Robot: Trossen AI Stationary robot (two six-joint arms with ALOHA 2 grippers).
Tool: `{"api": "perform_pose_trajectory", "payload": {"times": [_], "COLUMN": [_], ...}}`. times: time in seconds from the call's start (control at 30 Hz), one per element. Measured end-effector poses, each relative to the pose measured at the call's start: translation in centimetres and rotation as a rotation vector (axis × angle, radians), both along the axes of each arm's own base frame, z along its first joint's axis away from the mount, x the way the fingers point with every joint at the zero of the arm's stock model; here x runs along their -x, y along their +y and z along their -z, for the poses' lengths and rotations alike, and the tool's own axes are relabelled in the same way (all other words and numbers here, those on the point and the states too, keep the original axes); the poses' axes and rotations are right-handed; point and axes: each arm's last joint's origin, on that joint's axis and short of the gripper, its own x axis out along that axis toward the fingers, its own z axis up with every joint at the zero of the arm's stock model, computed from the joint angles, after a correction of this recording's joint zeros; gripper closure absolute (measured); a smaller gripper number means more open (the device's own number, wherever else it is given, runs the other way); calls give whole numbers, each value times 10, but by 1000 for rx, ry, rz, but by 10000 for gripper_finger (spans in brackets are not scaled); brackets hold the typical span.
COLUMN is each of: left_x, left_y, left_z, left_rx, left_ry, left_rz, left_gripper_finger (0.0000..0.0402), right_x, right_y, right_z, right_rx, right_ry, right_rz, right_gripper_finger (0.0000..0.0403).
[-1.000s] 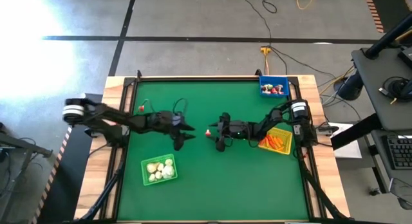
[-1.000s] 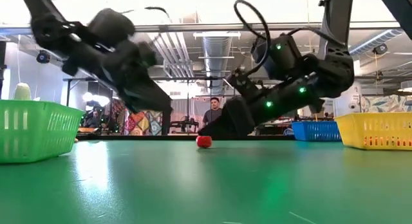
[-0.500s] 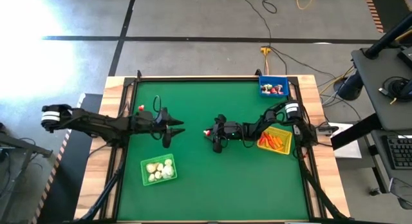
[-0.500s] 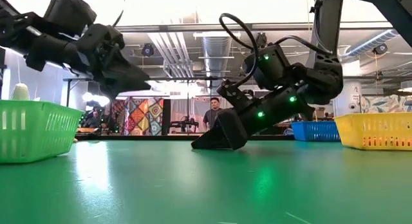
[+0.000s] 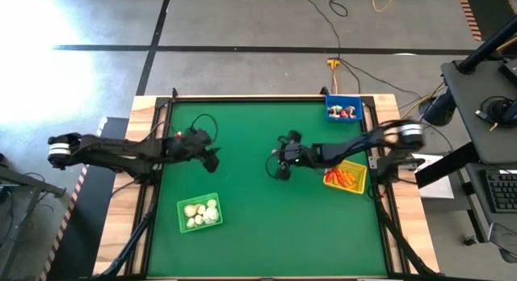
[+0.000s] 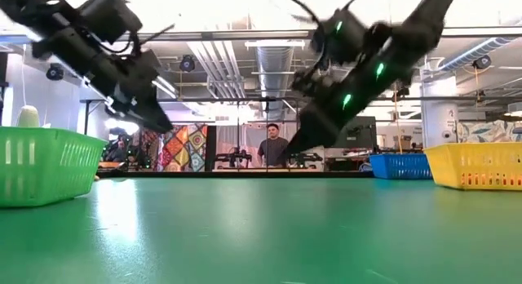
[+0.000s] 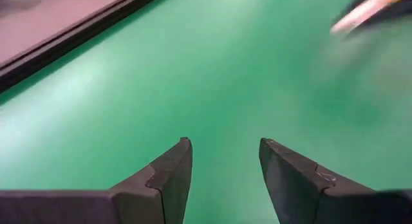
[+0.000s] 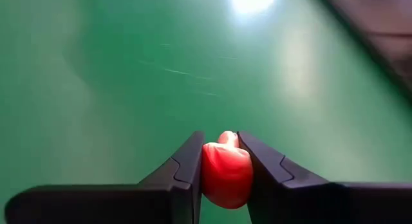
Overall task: Sort produce into baskets
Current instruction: Put the red mushroom into the blue bin
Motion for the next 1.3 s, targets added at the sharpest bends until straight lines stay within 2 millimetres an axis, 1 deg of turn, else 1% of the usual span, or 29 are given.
{"api": "perform_pose_trajectory", "payload": {"times": [0.07, 0.13, 0.23, 0.3, 0.43, 0.57, 0.67, 0.73, 0.9, 1.0, 1.1, 1.17, 1.3], "left_x": [2, 4, 9, 10, 18, 31, 40, 41, 45, 45, 45, 46, 46], "left_y": [8, 16, 28, 38, 55, 70, 79, 84, 95, 99, 102, 104, 107], "left_z": [-7, -12, -17, -18, -10, -1, 5, 8, 19, 26, 34, 40, 48], "left_rx": [31, 61, 84, 85, 85, 25, 45, 80, 142, 166, 195, 197, 210], "left_ry": [87, 166, 260, 293, 364, 439, 457, 458, 492, 527, 563, 592, 618], "left_rz": [-121, -221, -299, -336, -407, -548, -627, -640, -674, -687, -700, -726, -773], "left_gripper_finger": [236, 236, 236, 236, 228, 214, 204, 198, 186, 183, 182, 182, 182], "right_x": [16, 36, 68, 92, 130, 154, 161, 165, 172, 173, 172, 173, 172], "right_y": [-6, -17, -36, -53, -88, -123, -143, -153, -172, -176, -177, -176, -171], "right_z": [-20, -37, -61, -71, -77, -70, -60, -51, -34, -27, -25, -28, -42], "right_rx": [45, 67, 70, 42, 17, -21, -87, -110, -121, -129, -124, -112, -86], "right_ry": [58, 122, 149, 167, 200, 164, 118, 121, 144, 168, 187, 189, 144], "right_rz": [105, 228, 445, 584, 821, 1021, 1055, 1076, 1147, 1160, 1149, 1134, 1108], "right_gripper_finger": [327, 326, 328, 330, 329, 329, 321, 310, 266, 233, 200, 180, 149]}}
